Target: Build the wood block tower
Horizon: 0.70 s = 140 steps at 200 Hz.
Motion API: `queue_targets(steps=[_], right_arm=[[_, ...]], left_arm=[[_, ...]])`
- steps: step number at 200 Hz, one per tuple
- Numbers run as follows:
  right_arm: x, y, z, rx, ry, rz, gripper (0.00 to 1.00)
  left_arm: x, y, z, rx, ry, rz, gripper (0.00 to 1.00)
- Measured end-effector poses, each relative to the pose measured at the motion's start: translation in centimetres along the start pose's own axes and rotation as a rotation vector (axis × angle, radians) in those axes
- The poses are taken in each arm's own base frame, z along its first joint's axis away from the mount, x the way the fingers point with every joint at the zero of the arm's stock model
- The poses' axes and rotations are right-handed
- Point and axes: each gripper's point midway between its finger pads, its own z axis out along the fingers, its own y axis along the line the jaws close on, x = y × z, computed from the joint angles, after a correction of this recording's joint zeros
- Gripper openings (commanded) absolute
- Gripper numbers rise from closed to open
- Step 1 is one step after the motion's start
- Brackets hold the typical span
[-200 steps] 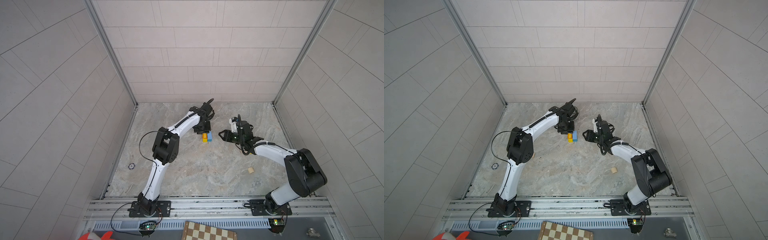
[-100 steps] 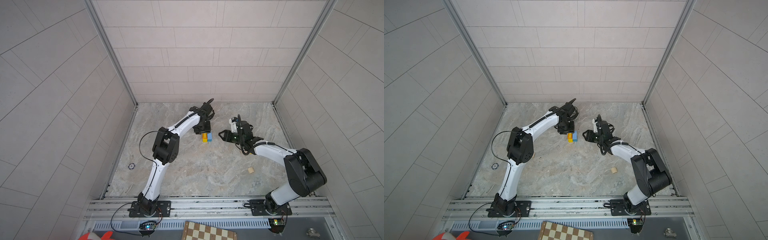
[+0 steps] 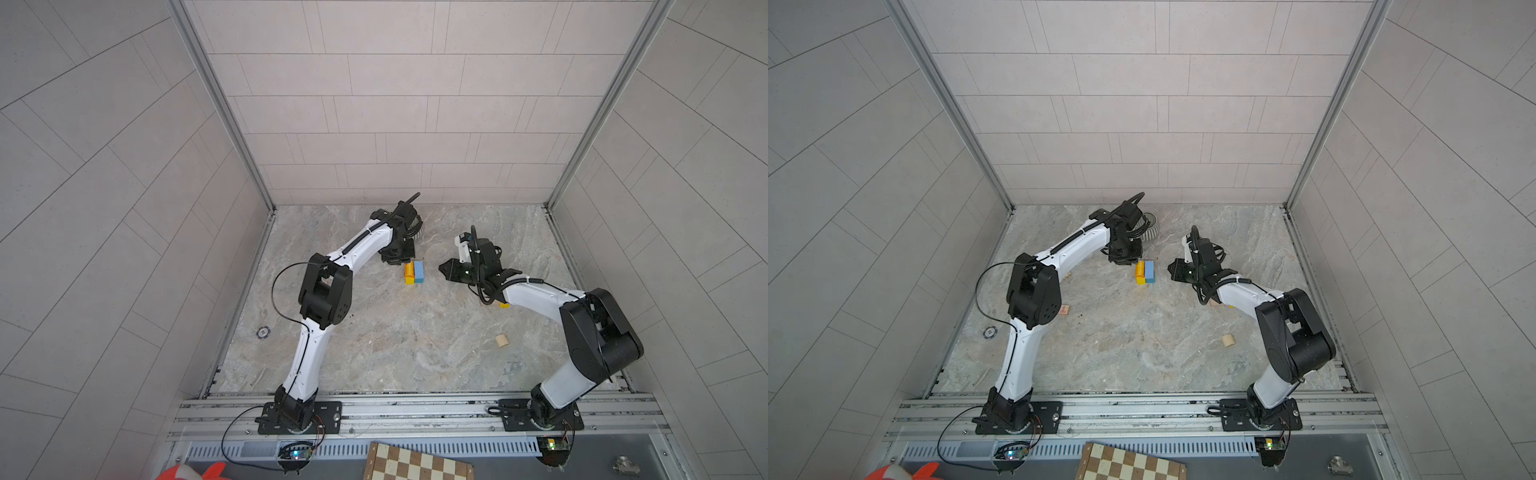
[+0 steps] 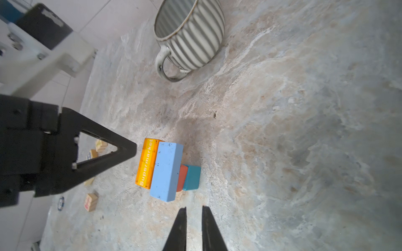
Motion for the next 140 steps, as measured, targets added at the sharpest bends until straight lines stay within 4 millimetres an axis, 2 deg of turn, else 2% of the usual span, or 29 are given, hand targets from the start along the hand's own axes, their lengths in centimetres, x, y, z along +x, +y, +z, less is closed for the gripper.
queue_targets(steps=[26,49,73,100,140], right_arm=[[0.3,-0.4,0.4,0.038,0.034,-0.011,0.11],[-0.3,-0.6,1.3,0.091,0.073,-0.021,0.15],[-0.4,-1.1,2.2,0.153,0.111,-0.024,0.15],[0.9,-1.8,2.9,0.215,0.176,-0.029,0.14],[2.2,-1.6,4.0,0.25,0.243,-0.044,0.12]], left_arm=[[0.3,1.9,0.0,-0.022,0.01,-0.02,0.05],[0.5,3.0,0.3,-0.05,0.01,-0.026,0.03],[0.5,3.3,0.6,-0.066,0.002,-0.025,0.02],[0.1,3.1,0.6,-0.057,-0.014,-0.024,0.01],[-0.4,2.7,1.0,-0.038,-0.03,-0.026,0.01]])
